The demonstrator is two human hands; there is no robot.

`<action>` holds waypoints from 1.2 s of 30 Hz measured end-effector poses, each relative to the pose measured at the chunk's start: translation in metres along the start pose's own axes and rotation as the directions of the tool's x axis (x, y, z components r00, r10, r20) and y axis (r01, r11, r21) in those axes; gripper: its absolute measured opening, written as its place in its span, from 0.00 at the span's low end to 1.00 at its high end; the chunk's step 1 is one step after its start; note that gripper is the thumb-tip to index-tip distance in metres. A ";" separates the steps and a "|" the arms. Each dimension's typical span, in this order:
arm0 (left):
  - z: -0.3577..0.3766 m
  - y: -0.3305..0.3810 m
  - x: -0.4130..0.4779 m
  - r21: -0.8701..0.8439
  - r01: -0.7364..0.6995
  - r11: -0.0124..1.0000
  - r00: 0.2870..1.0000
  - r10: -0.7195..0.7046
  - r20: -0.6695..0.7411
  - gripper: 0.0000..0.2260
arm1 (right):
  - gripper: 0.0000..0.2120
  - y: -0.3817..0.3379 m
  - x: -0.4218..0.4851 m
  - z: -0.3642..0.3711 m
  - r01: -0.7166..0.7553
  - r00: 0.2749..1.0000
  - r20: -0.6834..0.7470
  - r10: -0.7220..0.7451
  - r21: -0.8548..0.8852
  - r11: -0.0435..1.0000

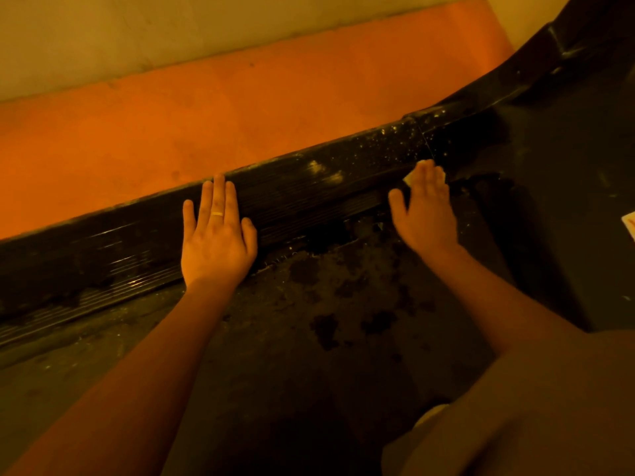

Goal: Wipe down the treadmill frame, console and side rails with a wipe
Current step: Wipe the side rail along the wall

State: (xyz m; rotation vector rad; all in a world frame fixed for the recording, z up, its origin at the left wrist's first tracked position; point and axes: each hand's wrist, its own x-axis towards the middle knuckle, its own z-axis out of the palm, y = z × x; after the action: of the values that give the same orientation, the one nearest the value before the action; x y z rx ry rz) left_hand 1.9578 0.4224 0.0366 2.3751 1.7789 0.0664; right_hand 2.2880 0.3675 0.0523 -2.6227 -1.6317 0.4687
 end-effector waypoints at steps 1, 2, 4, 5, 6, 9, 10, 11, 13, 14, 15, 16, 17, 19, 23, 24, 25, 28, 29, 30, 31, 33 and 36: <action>0.000 0.000 0.000 -0.002 0.001 1.000 1.000 -0.001 0.001 0.29 | 0.36 0.005 0.003 0.000 -0.023 1.000 0.002 0.023 0.019 1.000; 0.000 0.000 0.000 -0.004 0.002 1.000 1.000 -0.002 0.002 0.29 | 0.36 0.007 0.004 0.001 -0.037 0.999 0.001 0.037 0.039 0.999; 0.000 0.000 0.000 -0.003 0.002 1.000 1.000 -0.002 0.002 0.29 | 0.36 0.001 0.002 0.003 -0.051 0.999 -0.001 0.051 0.084 0.995; 0.000 -0.001 0.000 -0.001 0.000 1.000 1.000 0.000 0.001 0.29 | 0.36 -0.005 -0.001 0.004 -0.048 0.999 0.000 0.048 0.094 0.994; 0.001 -0.001 0.000 0.000 -0.003 1.000 1.000 0.003 0.000 0.29 | 0.36 -0.012 -0.007 0.004 -0.031 1.000 0.004 0.030 0.087 0.996; 0.001 -0.001 0.000 -0.009 -0.005 1.000 1.000 0.005 -0.003 0.29 | 0.35 -0.039 -0.035 0.009 0.108 0.994 0.023 -0.109 0.047 0.993; 0.000 0.000 0.000 -0.011 -0.004 1.000 1.000 0.004 -0.006 0.29 | 0.35 -0.052 -0.045 0.012 0.173 0.984 0.035 -0.174 0.048 0.984; 0.000 0.000 0.000 -0.012 -0.004 1.000 1.000 0.004 -0.010 0.29 | 0.35 -0.066 -0.056 0.016 0.239 0.969 0.052 -0.242 0.056 0.969; 0.000 0.001 0.000 -0.012 -0.002 1.000 1.000 0.001 -0.015 0.29 | 0.35 -0.095 -0.071 0.025 0.378 0.919 0.089 -0.384 0.075 0.923; 0.001 0.001 0.000 -0.012 -0.001 1.000 1.000 0.001 -0.018 0.29 | 0.35 -0.109 -0.076 0.030 0.442 0.887 0.106 -0.449 0.085 0.893; 0.001 0.001 0.000 -0.011 -0.002 1.000 1.000 0.001 -0.020 0.29 | 0.36 -0.121 -0.079 0.034 0.499 0.854 0.117 -0.507 0.089 0.862; 0.001 0.001 0.000 -0.011 -0.003 1.000 1.000 0.003 -0.019 0.29 | 0.36 -0.129 -0.079 0.037 0.542 0.827 0.127 -0.548 0.082 0.837; 0.001 0.001 0.000 -0.014 -0.005 1.000 1.000 0.004 -0.017 0.29 | 0.36 -0.133 -0.078 0.038 0.567 0.809 0.137 -0.571 0.070 0.821; 0.000 0.001 0.000 -0.022 -0.006 1.000 1.000 0.005 -0.020 0.29 | 0.35 -0.133 -0.073 0.041 0.600 0.787 0.143 -0.600 0.043 0.798; 0.000 0.001 0.000 -0.009 -0.002 1.000 1.000 0.001 -0.015 0.29 | 0.34 -0.119 -0.062 0.036 0.586 0.804 0.117 -0.583 0.011 0.810; 0.000 0.001 0.000 -0.008 -0.001 1.000 1.000 0.001 -0.013 0.29 | 0.34 -0.112 -0.057 0.034 0.544 0.835 0.095 -0.542 0.012 0.839; 0.000 0.001 0.001 -0.008 -0.001 1.000 1.000 0.001 -0.011 0.29 | 0.34 -0.103 -0.050 0.031 0.496 0.866 0.073 -0.495 0.006 0.869; -0.001 0.001 0.000 -0.011 -0.001 1.000 1.000 0.000 -0.009 0.29 | 0.33 -0.081 -0.036 0.023 0.363 0.930 0.062 -0.362 -0.017 0.932; 0.000 0.001 0.000 -0.010 0.000 1.000 1.000 0.000 -0.011 0.29 | 0.33 -0.081 -0.035 0.022 0.346 0.936 0.068 -0.345 -0.008 0.938; 0.000 0.001 0.000 -0.010 0.000 1.000 1.000 -0.001 -0.012 0.29 | 0.34 -0.084 -0.036 0.022 0.345 0.936 0.074 -0.344 0.007 0.939; 0.000 0.002 0.000 -0.011 0.002 1.000 1.000 -0.002 -0.011 0.29 | 0.34 -0.090 -0.038 0.022 0.358 0.930 0.081 -0.359 0.020 0.933; 0.000 0.002 0.000 -0.008 0.008 1.000 1.000 -0.008 -0.009 0.29 | 0.35 -0.099 -0.042 0.025 0.413 0.906 0.098 -0.412 0.006 0.911; 0.001 0.001 0.001 -0.005 0.011 1.000 1.000 -0.011 -0.004 0.29 | 0.35 -0.093 -0.042 0.026 0.471 0.879 0.109 -0.465 -0.035 0.881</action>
State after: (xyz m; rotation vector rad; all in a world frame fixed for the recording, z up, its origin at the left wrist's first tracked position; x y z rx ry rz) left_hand 1.9593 0.4228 0.0360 2.3632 1.7911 0.0747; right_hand 2.1831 0.3695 0.0535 -2.1445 -2.2507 0.5309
